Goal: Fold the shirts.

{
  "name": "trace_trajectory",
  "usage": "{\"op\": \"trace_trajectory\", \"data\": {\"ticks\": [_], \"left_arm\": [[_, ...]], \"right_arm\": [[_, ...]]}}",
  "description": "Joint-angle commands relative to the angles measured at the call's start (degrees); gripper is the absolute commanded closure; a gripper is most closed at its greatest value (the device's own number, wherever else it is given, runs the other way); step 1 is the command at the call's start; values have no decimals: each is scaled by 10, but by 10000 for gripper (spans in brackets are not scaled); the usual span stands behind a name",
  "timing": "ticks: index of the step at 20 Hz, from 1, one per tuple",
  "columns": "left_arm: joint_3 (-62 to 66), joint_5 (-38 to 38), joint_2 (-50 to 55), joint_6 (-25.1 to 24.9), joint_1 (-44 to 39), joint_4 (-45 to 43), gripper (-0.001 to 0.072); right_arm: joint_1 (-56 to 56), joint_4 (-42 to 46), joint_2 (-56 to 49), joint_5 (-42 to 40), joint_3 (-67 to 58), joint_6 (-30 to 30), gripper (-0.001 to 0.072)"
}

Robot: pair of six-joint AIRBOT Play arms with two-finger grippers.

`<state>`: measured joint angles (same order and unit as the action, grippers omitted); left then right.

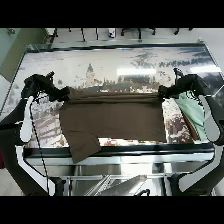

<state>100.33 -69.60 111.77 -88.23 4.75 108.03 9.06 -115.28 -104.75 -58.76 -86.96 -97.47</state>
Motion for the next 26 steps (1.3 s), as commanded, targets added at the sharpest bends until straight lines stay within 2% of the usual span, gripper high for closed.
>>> {"op": "trace_trajectory", "data": {"ticks": [1, 3, 4, 5, 6, 7, 10, 13, 15, 18, 22, 24, 26], "left_arm": [[-4, 2, 0, 3, -3, 14, 690], [10, -3, 0, 3, -7, 31, 689], [18, -6, 0, 3, -7, 37, 653], [26, -14, 0, 3, -10, 45, 390], [33, -23, 0, 3, -10, 46, 166], [41, -37, 0, 3, -10, 46, 144], [89, -105, 0, 6, -5, 45, 145], [164, -203, -2, 36, 18, 45, 145], [165, -251, -25, 41, 37, 41, 146], [40, -252, -111, 28, 58, -19, 146], [-247, -190, -252, -1, 82, -43, 146], [-383, -150, -304, -17, 87, -9, 146], [-491, -118, -335, -58, 87, 73, 146]], "right_arm": [[-2, 6, 0, 3, 1, 7, 695], [-2, 0, 0, -2, 1, 7, 694], [-2, -2, 0, -7, 1, 7, 690], [-2, -7, 0, -13, 1, 7, 653], [-2, -10, 0, -18, 0, 9, 474], [-2, -10, 1, -28, -2, 16, 309], [19, -2, 19, -85, -16, 30, 305], [61, -2, 73, -147, -21, 30, 305], [91, 14, 111, -189, -20, 28, 308], [130, 56, 173, -222, 30, 28, 326], [172, 53, 297, -189, 248, -1, 326], [198, 12, 343, -155, 351, -16, 326], [218, -52, 356, -136, 421, -50, 326]]}}
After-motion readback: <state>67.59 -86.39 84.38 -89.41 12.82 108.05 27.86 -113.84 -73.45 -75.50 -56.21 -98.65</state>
